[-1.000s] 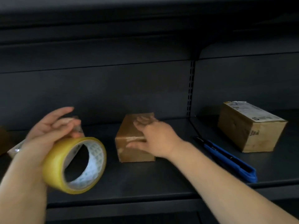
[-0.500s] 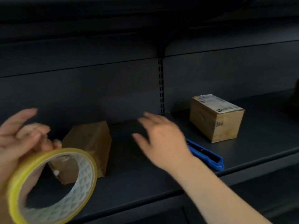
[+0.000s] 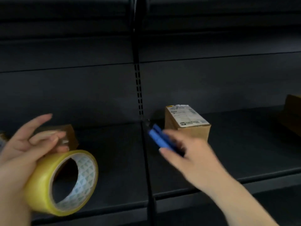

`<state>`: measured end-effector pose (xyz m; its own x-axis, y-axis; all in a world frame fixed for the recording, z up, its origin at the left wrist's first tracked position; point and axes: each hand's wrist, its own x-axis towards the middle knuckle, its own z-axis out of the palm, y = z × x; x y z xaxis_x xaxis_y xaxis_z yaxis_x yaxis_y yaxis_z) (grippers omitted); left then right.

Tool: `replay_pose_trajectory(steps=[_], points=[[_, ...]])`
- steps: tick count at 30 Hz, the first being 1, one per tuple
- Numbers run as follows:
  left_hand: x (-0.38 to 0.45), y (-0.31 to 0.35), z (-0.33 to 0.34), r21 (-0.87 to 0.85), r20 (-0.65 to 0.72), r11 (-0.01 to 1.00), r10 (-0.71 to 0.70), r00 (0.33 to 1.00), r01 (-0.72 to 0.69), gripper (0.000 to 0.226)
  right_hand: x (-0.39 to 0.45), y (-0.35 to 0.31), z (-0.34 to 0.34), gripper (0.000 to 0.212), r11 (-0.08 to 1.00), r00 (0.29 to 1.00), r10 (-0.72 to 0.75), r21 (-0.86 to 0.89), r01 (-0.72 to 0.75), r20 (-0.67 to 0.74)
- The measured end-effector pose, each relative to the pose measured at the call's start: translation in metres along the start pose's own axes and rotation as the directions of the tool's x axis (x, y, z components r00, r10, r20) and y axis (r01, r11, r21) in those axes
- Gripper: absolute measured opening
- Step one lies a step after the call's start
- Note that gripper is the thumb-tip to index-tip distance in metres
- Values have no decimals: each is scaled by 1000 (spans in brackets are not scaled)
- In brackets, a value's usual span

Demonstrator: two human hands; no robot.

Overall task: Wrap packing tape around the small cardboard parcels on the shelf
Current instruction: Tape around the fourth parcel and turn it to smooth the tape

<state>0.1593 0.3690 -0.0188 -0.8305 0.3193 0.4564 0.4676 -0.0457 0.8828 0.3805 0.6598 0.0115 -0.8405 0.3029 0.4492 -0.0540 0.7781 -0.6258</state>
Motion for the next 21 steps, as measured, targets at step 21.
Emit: replay_pose_trajectory(steps=[21], points=[[-9,66,140,91,-72,993,-72,995,78,39,15,124,-101,65,678,882,357,-564,-471,-307]])
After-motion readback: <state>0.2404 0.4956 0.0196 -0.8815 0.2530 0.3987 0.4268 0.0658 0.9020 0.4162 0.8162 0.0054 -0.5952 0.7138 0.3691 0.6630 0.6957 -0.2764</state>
